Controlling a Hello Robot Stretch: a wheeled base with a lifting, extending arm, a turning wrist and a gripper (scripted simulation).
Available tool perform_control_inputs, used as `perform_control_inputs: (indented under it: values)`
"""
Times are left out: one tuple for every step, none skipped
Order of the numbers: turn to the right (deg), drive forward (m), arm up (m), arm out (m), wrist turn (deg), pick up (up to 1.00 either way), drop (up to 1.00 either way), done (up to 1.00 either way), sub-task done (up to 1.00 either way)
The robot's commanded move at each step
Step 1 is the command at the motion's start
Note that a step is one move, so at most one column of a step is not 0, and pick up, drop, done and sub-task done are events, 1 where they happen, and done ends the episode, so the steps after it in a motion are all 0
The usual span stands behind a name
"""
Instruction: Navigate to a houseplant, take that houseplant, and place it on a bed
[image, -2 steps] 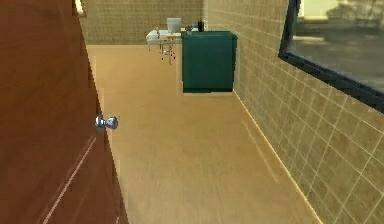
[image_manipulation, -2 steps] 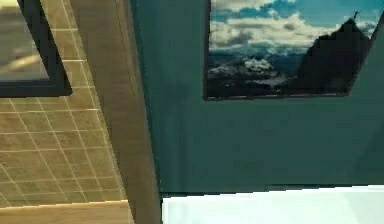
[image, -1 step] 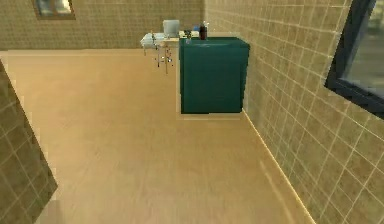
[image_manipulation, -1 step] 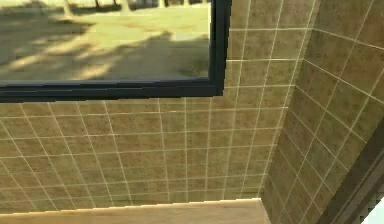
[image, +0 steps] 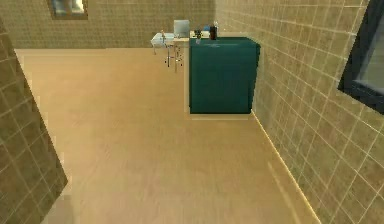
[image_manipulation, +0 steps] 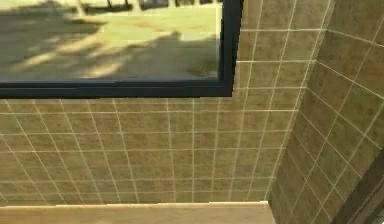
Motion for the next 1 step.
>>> perform_control_inputs:
  values:
    - [45.0,0.0,0.0,0.0,0.0,0.0,0.0,0.0,0.0]
